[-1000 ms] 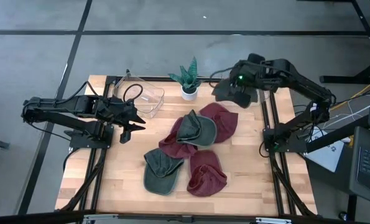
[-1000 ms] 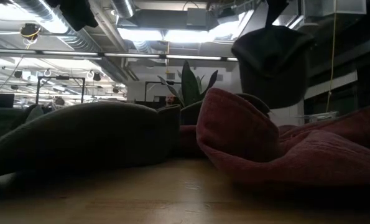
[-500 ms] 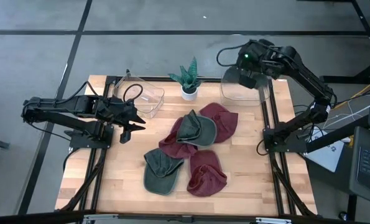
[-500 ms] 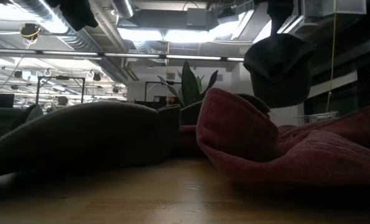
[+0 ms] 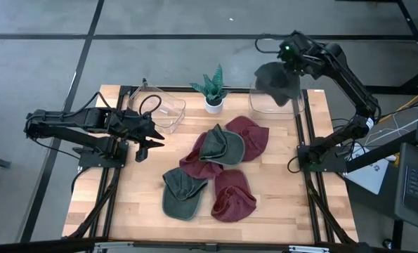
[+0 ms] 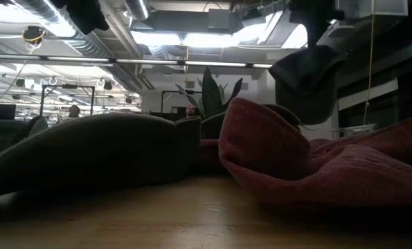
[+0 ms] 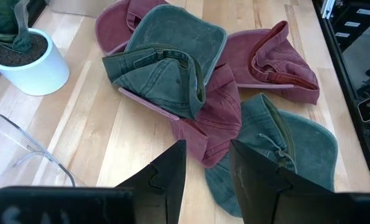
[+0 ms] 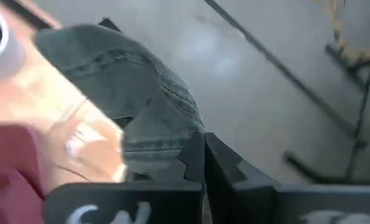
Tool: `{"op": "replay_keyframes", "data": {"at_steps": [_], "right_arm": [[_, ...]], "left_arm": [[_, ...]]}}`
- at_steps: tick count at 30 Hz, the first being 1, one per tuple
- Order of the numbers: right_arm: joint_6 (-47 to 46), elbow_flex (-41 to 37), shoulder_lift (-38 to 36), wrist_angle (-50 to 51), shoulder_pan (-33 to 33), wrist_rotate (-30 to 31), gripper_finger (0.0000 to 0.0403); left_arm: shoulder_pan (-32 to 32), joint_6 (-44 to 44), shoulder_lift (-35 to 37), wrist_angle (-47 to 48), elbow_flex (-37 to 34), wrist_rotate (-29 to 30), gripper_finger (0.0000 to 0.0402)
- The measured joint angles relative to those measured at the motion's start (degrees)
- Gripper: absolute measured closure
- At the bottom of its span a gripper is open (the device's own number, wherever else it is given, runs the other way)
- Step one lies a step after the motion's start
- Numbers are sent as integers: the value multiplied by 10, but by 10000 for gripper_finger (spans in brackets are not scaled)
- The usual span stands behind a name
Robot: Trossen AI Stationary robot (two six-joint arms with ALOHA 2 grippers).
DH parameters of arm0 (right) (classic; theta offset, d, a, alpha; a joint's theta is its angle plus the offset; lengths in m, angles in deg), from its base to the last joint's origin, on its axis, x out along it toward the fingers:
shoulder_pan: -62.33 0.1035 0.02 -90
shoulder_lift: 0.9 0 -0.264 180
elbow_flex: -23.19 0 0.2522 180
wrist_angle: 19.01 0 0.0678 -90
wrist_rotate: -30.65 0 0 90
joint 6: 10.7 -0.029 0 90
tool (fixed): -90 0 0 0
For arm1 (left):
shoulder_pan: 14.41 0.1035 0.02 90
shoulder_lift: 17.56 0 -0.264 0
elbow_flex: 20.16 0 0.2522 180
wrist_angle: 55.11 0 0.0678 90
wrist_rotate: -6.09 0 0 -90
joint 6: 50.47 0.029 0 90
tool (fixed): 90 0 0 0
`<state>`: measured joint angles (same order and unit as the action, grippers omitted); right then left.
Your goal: Pick & Place hat
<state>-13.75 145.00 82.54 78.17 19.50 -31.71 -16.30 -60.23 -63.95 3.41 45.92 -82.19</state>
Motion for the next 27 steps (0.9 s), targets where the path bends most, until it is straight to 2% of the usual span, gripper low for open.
{"op": "replay_keyframes", "data": {"at_steps": [4, 6, 14, 27], "right_arm": [[-55, -6, 0, -9, -19, -69, 402], [-75, -15, 0, -14, -25, -83, 402], [-127, -70, 1, -26, -41, -102, 402], [-135, -205, 1, -26, -101, -96, 402]], "left_arm": [[0, 0, 0, 0, 0, 0, 286], [0, 0, 0, 0, 0, 0, 285], [0, 0, 0, 0, 0, 0, 286], [0, 0, 0, 0, 0, 0, 286]]}}
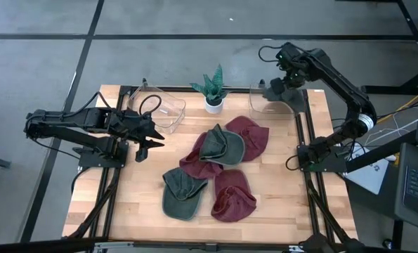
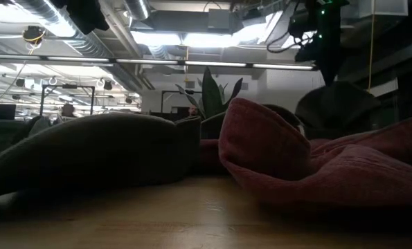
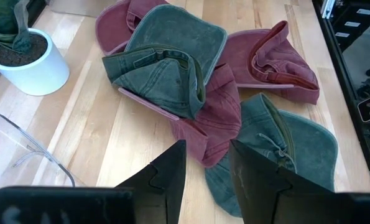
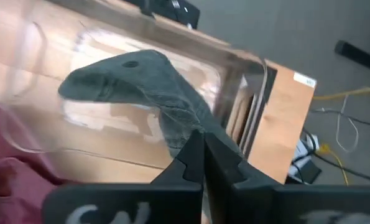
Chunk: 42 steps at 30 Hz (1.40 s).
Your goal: Pick & Place hat
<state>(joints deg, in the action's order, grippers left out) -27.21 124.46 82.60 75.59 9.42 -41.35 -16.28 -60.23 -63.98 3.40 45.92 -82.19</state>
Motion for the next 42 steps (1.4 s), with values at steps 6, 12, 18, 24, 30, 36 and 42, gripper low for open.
{"op": "replay_keyframes", "data": {"at_steps": [6, 12, 18, 24, 30, 36, 42], "right_arm": [[2, -8, 0, -12, -3, 19, 402], [28, -7, -1, -9, 6, 18, 402], [82, 24, -2, -44, 39, 19, 402], [168, 43, -2, -100, 48, 19, 403], [264, 41, 10, -109, 40, 49, 403], [404, 41, 21, -131, 34, 47, 403], [548, 41, 22, -130, 29, 6, 403]], "left_arm": [[0, 0, 0, 0, 0, 0, 284], [0, 0, 0, 0, 0, 0, 285], [0, 0, 0, 0, 0, 0, 286], [0, 0, 0, 0, 0, 0, 283], [0, 0, 0, 0, 0, 0, 283], [0, 0, 0, 0, 0, 0, 281], [0, 0, 0, 0, 0, 0, 285]]}}
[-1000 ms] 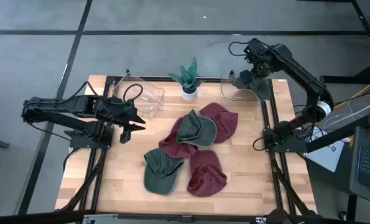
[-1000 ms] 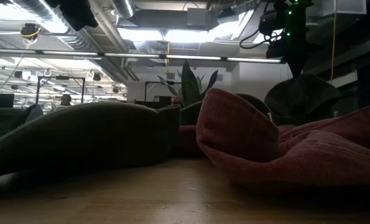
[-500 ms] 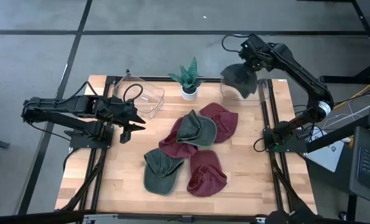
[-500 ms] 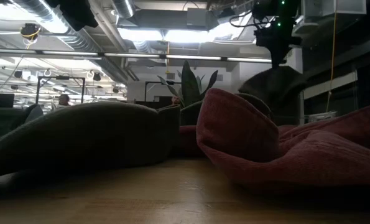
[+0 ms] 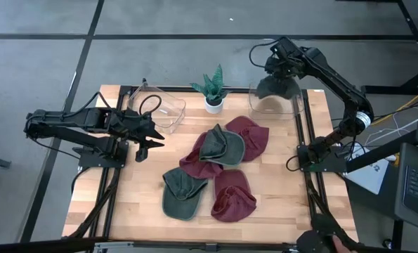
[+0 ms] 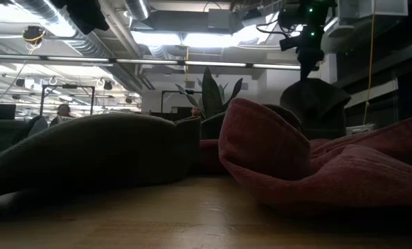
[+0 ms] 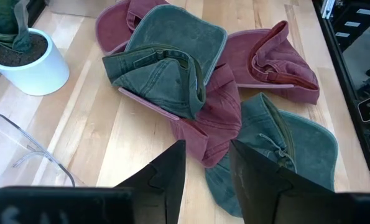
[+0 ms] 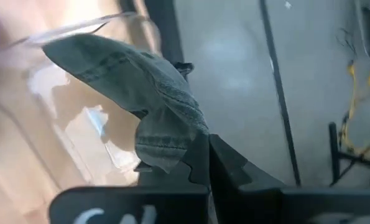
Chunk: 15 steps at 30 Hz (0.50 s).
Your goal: Pick & Place hat
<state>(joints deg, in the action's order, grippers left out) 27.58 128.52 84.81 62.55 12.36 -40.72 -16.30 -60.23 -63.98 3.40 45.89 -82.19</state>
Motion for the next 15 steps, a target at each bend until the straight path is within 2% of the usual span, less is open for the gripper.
{"op": "replay_keyframes", "data": {"at_steps": [6, 15], "right_arm": [[42, 0, 1, 9, -38, -63, 403], [20, 0, 38, 3, -46, -53, 403]], "left_arm": [[0, 0, 0, 0, 0, 0, 284], [0, 0, 0, 0, 0, 0, 283]]}}
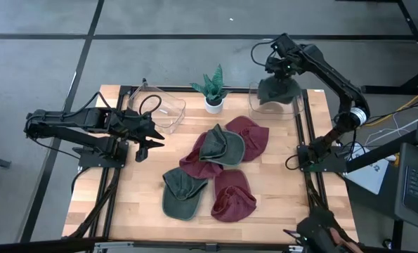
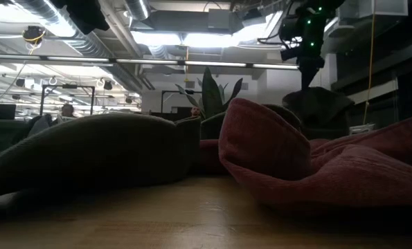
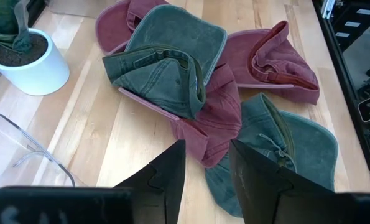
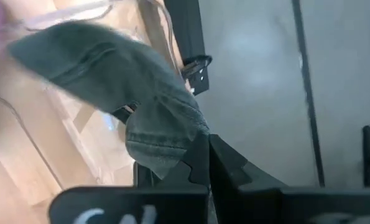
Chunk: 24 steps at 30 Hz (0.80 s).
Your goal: Pick & Place hat
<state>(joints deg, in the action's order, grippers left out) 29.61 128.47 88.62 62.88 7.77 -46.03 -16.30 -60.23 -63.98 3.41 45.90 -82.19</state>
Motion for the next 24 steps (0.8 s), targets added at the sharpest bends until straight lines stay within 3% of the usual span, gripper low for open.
{"op": "replay_keyframes", "data": {"at_steps": [11, 24], "right_arm": [[-53, 0, 25, -43, -7, 4, 403], [-100, 1, 86, -82, -9, 55, 403]], "left_arm": [[0, 0, 0, 0, 0, 0, 284], [0, 0, 0, 0, 0, 0, 283]]}}
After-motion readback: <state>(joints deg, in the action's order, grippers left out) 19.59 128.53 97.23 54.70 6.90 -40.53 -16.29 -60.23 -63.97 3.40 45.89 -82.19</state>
